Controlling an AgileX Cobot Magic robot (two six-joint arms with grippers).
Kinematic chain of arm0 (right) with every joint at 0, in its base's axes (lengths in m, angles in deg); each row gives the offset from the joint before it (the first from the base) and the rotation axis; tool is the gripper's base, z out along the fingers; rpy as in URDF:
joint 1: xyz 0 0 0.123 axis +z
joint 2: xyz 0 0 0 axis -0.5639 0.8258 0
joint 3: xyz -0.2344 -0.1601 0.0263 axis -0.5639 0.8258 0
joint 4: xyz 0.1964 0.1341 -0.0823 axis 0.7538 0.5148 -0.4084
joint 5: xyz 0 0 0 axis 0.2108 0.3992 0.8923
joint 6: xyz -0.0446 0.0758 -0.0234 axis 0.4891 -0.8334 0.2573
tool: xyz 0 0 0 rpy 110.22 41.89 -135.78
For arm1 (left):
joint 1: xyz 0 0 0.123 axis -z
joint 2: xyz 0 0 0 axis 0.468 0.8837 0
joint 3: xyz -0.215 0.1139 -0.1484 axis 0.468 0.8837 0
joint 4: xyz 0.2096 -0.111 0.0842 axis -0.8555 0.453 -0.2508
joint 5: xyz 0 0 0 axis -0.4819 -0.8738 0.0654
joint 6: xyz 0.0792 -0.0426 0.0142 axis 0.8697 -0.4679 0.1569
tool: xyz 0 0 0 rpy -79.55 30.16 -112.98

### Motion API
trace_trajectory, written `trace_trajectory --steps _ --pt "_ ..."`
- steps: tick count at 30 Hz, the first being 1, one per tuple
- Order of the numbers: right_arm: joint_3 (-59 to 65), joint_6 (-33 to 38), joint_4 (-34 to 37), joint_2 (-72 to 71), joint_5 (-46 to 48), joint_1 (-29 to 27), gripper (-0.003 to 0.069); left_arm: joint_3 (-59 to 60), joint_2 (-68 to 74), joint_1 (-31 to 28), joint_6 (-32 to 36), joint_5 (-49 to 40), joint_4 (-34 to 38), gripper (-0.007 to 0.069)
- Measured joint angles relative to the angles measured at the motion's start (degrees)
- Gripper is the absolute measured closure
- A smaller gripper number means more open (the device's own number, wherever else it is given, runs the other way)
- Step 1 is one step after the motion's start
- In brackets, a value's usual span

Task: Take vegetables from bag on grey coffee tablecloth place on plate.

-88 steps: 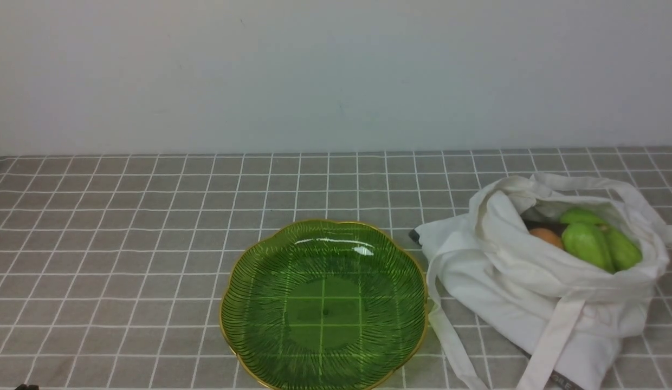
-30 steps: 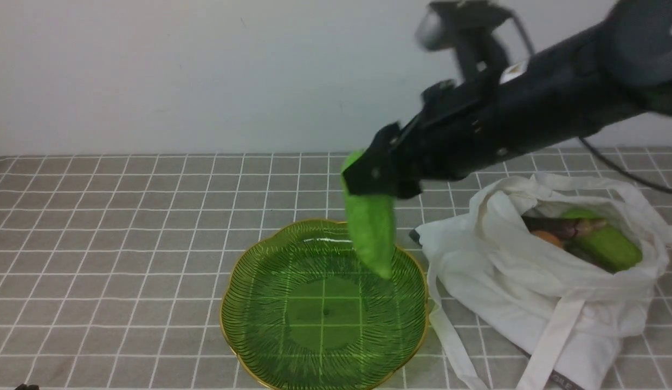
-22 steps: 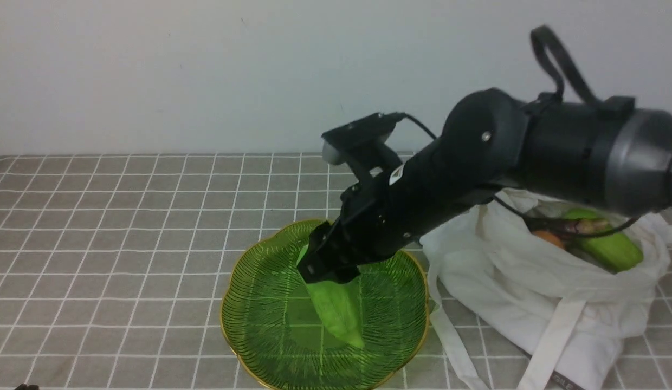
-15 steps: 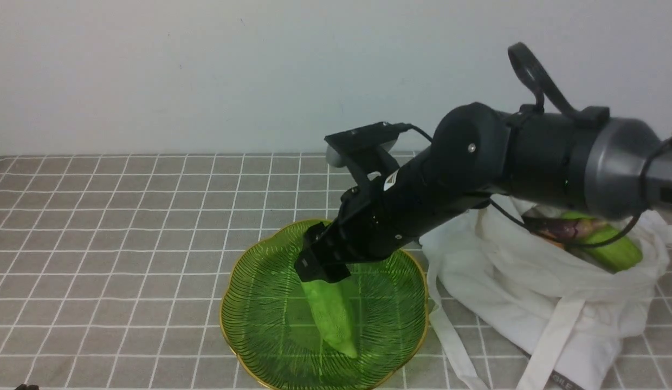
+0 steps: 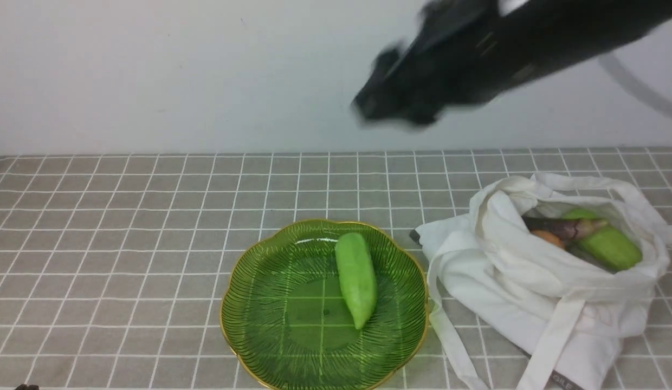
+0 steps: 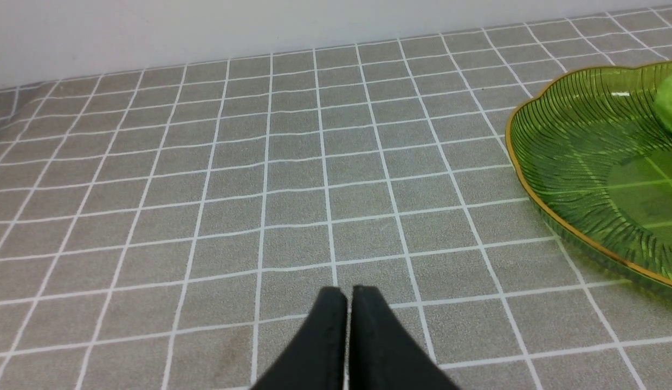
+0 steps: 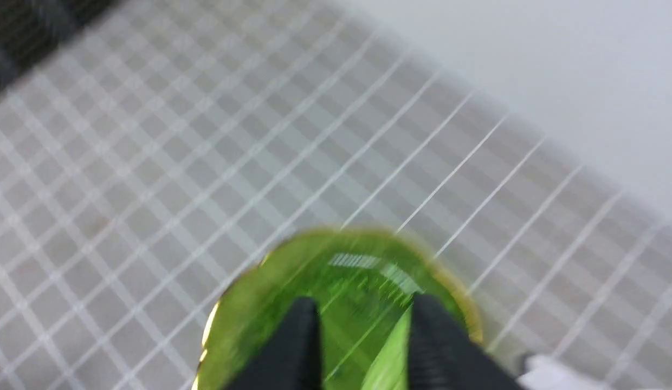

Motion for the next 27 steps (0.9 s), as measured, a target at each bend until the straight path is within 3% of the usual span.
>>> trace_trajectory --steps 1,2,5,10,15,18,22,27 --pt "0.0 -0.5 -0.6 0.0 0.0 0.0 0.0547 0.0 0.0 0.0 0.0 0.0 0.0 0.0629" --pt "0.8 -5.2 -5.6 -7.1 -0.1 0.0 0.0619 0.0 0.0 0.0 0.0 0.0 0.0 0.0629" --pt "5.6 -13.5 -13.5 -19.0 -2.2 0.0 0.0662 0.0 0.0 0.0 0.0 0.0 0.0 0.0629" --pt "22.3 -20.0 -21.5 -39.1 -11.6 0.0 0.0671 0.0 0.0 0.0 0.0 0.0 0.0 0.0629" --pt "46.9 -25.7 -27.5 -62.3 -31.4 0.0 0.0672 0.0 0.0 0.0 0.0 0.0 0.0 0.0629" --pt "56.3 -31.1 -32.7 -74.0 -38.4 0.0 0.0672 0.0 0.0 0.0 0.0 0.0 0.0 0.0629" --pt "61.0 -35.6 -39.6 -78.9 -39.3 0.0 0.0672 0.0 0.0 -0.1 0.0 0.0 0.1 0.0629" --pt "62.0 -36.3 -41.8 -78.9 -39.1 0.0 0.0671 0.0 0.0 -0.1 0.0 0.0 0.0 0.0629"
